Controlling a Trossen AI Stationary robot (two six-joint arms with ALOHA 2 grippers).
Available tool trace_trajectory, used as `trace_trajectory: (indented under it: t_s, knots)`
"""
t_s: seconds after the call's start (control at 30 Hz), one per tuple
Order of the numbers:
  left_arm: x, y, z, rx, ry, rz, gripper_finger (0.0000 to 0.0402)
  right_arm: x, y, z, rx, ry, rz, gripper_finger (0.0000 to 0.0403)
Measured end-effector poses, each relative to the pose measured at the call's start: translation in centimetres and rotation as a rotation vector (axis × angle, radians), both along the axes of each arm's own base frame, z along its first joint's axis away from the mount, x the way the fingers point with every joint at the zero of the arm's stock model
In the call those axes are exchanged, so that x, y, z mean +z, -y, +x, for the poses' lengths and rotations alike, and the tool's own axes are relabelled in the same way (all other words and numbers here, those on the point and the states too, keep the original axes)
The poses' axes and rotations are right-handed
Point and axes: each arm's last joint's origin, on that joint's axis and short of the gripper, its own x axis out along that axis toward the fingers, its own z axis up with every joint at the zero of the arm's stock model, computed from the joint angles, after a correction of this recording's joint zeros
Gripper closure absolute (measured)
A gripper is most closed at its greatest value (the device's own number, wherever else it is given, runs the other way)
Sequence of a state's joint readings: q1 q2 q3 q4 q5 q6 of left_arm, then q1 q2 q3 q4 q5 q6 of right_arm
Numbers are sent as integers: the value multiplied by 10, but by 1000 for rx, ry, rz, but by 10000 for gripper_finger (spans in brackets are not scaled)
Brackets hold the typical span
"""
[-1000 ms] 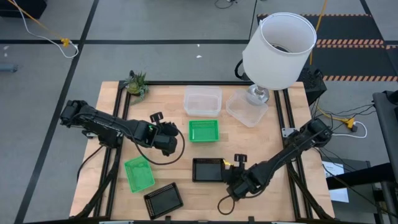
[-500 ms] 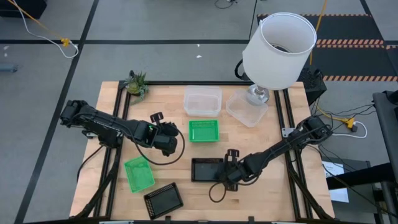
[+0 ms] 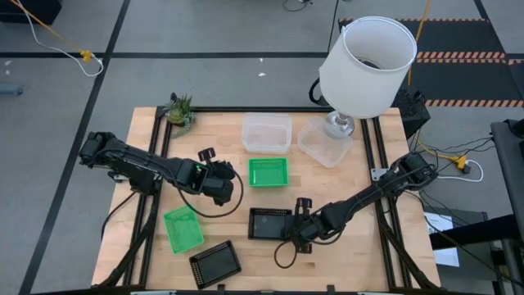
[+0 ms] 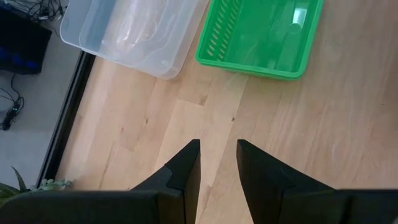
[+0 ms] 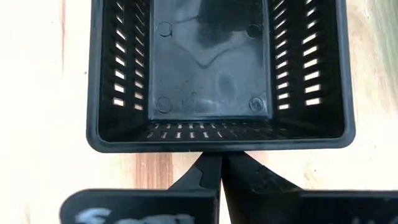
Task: Stack baskets by color
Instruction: Adjust the stacked black bins, then adjust the stacked green bins
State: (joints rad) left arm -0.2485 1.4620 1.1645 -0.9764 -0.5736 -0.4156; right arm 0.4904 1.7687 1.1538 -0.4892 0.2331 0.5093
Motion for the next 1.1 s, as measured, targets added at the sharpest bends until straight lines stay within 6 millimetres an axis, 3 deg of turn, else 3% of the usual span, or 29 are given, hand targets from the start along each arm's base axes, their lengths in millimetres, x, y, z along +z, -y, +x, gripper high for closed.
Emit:
trace_trajectory:
  t_s: [0.17,0.3,0.57,0.87,1.1]
  knots:
    - [1,1,3,-20,22,-2,295,5,3,-6,-4,-32,-22,402]
    - [2,2,6,-56,42,-13,295,10,12,-11,-53,-23,-161,403]
    - [2,-11,12,-23,72,-15,295,14,51,1,-114,0,-366,403]
    - [-51,-32,15,-116,105,-28,295,-17,101,-5,-115,-112,-414,403]
    - [-80,-57,10,-155,146,-105,312,-27,125,2,-99,-42,-404,403]
